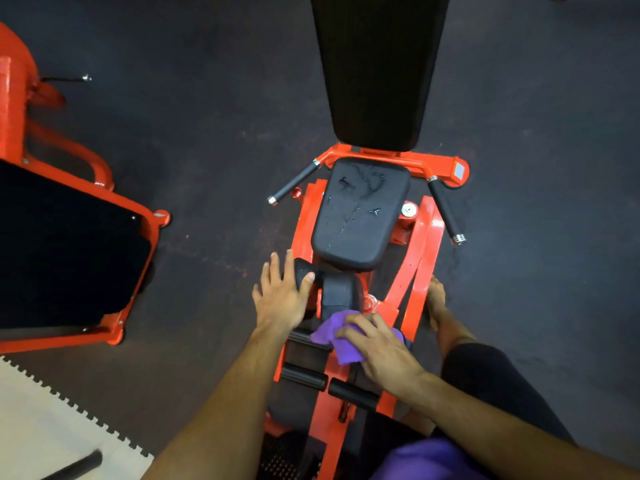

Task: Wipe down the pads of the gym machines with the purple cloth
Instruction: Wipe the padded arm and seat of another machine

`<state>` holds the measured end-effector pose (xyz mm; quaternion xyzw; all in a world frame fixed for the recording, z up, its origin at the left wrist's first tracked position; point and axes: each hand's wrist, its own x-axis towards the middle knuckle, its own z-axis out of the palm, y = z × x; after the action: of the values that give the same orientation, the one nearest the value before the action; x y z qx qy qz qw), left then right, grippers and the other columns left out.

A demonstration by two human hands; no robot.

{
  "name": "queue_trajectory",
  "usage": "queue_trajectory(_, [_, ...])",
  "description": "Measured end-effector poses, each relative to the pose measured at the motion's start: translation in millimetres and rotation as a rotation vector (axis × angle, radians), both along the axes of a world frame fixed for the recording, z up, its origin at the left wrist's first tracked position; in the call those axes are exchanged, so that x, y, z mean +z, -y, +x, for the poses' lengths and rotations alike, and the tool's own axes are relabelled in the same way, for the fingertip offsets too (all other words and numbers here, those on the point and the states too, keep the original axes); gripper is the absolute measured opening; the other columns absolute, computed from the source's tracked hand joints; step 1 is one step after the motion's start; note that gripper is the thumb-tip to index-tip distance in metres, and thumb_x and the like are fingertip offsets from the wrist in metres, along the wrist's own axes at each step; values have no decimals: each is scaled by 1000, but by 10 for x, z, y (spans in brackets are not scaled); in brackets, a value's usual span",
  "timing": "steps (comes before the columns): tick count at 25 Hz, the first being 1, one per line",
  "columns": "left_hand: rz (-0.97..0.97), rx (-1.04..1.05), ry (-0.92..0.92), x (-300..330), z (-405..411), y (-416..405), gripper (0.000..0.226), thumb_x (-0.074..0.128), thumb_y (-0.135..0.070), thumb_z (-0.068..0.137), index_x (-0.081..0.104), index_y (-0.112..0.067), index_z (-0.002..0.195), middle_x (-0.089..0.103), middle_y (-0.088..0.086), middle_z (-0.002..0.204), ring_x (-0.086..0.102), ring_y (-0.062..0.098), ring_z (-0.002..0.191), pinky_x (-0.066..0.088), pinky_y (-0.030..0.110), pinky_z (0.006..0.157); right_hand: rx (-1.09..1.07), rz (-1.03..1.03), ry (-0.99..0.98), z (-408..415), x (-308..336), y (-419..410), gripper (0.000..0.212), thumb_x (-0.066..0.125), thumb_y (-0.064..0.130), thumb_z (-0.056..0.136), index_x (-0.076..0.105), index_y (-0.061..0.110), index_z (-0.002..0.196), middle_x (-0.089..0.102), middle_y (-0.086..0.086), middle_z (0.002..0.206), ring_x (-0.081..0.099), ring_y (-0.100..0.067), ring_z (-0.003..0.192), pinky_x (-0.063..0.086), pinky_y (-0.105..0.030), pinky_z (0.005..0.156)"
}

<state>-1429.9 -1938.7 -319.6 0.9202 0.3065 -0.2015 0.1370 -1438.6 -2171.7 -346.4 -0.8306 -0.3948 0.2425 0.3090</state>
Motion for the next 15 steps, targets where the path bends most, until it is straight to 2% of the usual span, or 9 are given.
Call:
queue_trajectory(2, [45, -277, 133, 16, 44, 130, 68, 20, -64, 103, 13, -35, 164, 7, -4, 174, 5, 18, 159, 8, 51, 126, 36, -31, -29, -102, -132, 33, 62, 52, 9, 67, 56, 30, 125, 49, 4, 132, 47, -27, 106, 49, -41, 85])
queue_trajectory(4, [13, -461, 111, -13, 154, 258, 70, 13, -65, 100, 20, -35, 163, 13, -7, 173, 4, 12, 159, -2, 50, 127, 0, -11, -143, -219, -281, 156, 55, 54, 6, 68, 62, 30, 116, 55, 1, 124, 52, -27, 107, 44, -35, 91])
queue_trajectory(5, [5, -485, 74, -56, 199, 310, 70, 12, -64, 101, 23, -34, 163, 17, -7, 172, 5, 11, 159, -5, 51, 127, -175, 2, -323, -286, -346, 213, 49, 55, 2, 71, 65, 28, 111, 59, 0, 117, 57, -27, 106, 44, -28, 91])
queue_trajectory(7, [85, -471, 57, -146, 225, 378, 65, 14, -60, 105, 32, -31, 160, 29, -8, 168, 10, 10, 158, -6, 52, 127, -866, 71, -829, -242, -309, 224, 36, 58, -9, 81, 67, 17, 103, 66, -6, 98, 64, -24, 86, 49, -18, 74])
queue_trajectory(9, [187, -461, 105, -212, 192, 423, 61, 15, -54, 107, 43, -31, 156, 42, -10, 162, 21, 12, 156, 1, 52, 127, -1390, 255, -1245, -219, -196, -32, 22, 56, -6, 91, 67, 10, 98, 68, -9, 81, 59, -19, 64, 48, -23, 55])
queue_trajectory(10, [207, -462, 130, -244, 166, 431, 60, 16, -52, 107, 46, -31, 154, 45, -11, 160, 25, 12, 154, 5, 52, 127, -1491, 333, -1362, -226, -139, -254, 18, 55, -1, 95, 66, 13, 94, 67, -5, 73, 56, -17, 58, 46, -22, 51])
queue_trajectory(12, [224, -453, 165, -287, 138, 426, 59, 16, -48, 107, 48, -30, 153, 43, -14, 161, 27, 11, 154, 8, 52, 126, -1682, 442, -1519, -221, 48, -680, 16, 49, 8, 101, 59, 18, 91, 62, 0, 69, 54, -16, 60, 45, -24, 56])
queue_trajectory(14, [220, -452, 170, -293, 159, 419, 60, 13, -46, 107, 47, -29, 154, 38, -17, 163, 25, 10, 154, 8, 51, 127, -1934, 446, -1540, -157, -422, -953, 13, 47, 17, 103, 51, 19, 91, 57, -1, 76, 53, -16, 65, 45, -29, 70])
queue_trajectory(15, [223, -454, 173, -302, 167, 414, 60, 13, -45, 107, 47, -29, 154, 38, -18, 163, 24, 10, 155, 8, 51, 127, -1972, 449, -1580, -157, -816, -1014, 12, 51, 23, 102, 48, 19, 90, 59, -5, 80, 56, -16, 65, 47, -33, 73])
